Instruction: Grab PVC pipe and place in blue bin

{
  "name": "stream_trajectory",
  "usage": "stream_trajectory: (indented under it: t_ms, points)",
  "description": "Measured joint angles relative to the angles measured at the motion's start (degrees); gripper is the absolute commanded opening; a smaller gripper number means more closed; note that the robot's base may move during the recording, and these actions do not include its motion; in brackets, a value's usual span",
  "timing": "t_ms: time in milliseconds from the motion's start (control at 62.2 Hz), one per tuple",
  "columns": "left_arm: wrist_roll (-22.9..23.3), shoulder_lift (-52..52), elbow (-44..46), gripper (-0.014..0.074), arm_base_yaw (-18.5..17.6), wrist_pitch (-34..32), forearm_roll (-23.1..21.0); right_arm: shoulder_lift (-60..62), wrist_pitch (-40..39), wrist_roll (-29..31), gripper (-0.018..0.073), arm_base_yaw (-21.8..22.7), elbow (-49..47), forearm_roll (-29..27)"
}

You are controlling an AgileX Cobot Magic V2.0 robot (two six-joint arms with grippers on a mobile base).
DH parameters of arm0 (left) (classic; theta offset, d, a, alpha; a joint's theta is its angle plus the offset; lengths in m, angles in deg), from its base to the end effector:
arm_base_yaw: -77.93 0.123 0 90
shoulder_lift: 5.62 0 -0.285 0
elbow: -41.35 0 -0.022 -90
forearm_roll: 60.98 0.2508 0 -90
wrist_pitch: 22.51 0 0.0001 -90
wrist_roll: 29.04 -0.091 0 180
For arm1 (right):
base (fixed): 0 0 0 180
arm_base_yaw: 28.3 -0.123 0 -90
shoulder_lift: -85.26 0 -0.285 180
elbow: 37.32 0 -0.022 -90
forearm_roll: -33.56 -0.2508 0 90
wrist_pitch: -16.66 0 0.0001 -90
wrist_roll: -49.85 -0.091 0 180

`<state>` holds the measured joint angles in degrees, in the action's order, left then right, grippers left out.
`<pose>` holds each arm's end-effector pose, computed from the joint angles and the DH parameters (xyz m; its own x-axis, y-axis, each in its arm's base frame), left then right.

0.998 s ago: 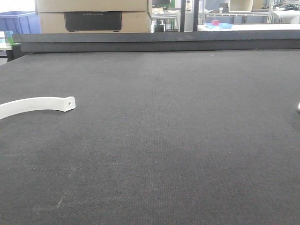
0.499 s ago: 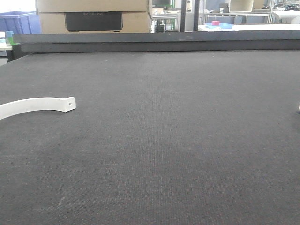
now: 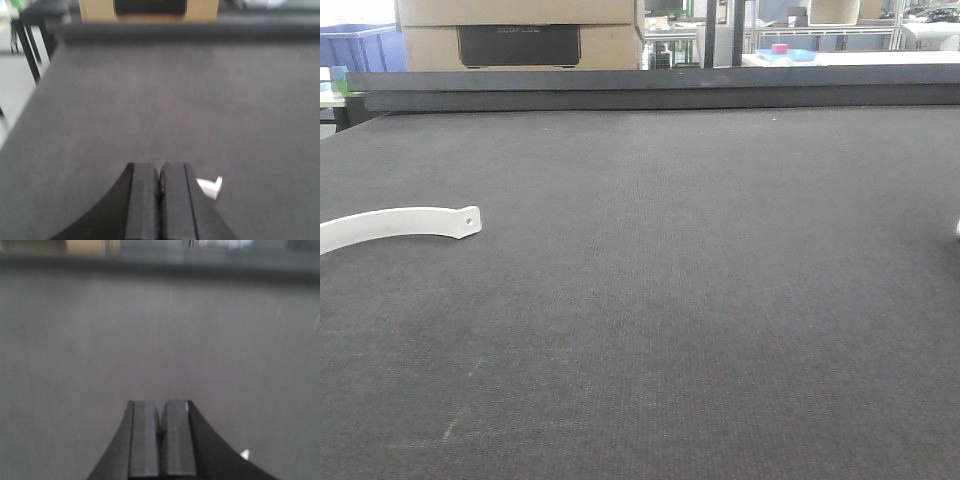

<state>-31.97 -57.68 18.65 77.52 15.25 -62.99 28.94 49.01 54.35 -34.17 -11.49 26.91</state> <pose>0.1450 -0.0030 0.4000 -0.3820 0.0261 -0.9238 0.0359 0.9993 0.0134 0.1686 0.0230 0.3787 -0.4128 -0.0227 -0.9105 -0.1502 0.9877 0.0434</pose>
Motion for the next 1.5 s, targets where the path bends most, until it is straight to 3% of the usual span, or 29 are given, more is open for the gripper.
stream_trajectory:
  t_ms: [161, 402, 692, 885, 1094, 1303, 1496]
  points:
    - [0.0, -5.6, 0.0, -0.0111, 0.0, 0.6, 0.0, -9.9, 5.7, 0.0, -0.0151, 0.0, -0.1, 0.0]
    - [0.0, -11.8, 0.0, -0.0111, 0.0, 0.7, -0.1, -18.2, 7.1, 0.0, -0.0151, 0.0, -0.1, 0.0]
    - [-0.1, -14.3, -0.1, -0.0111, 0.0, 1.7, -8.6, -21.2, 7.2, 0.0, -0.0151, 0.0, -0.1, -0.4]
    - [-0.1, -14.3, -2.8, -0.0111, 0.0, 1.4, -9.9, -22.6, 8.6, -0.1, -0.0151, 0.0, -0.1, -0.4]
    - [-0.1, -14.3, -6.0, -0.0111, 0.0, 1.1, -10.1, -27.7, 16.4, -5.9, -0.0151, 0.0, -4.9, 0.1]
    - [-0.1, -14.3, -6.9, -0.0111, 0.0, 1.1, -10.5, -35.2, 23.1, -13.4, -0.0151, 0.0, -12.9, 6.0]
    - [-0.1, -14.3, -6.9, -0.0111, 0.0, 1.3, -12.0, -42.4, 25.9, -14.7, -0.0151, 0.0, -18.3, 7.1]
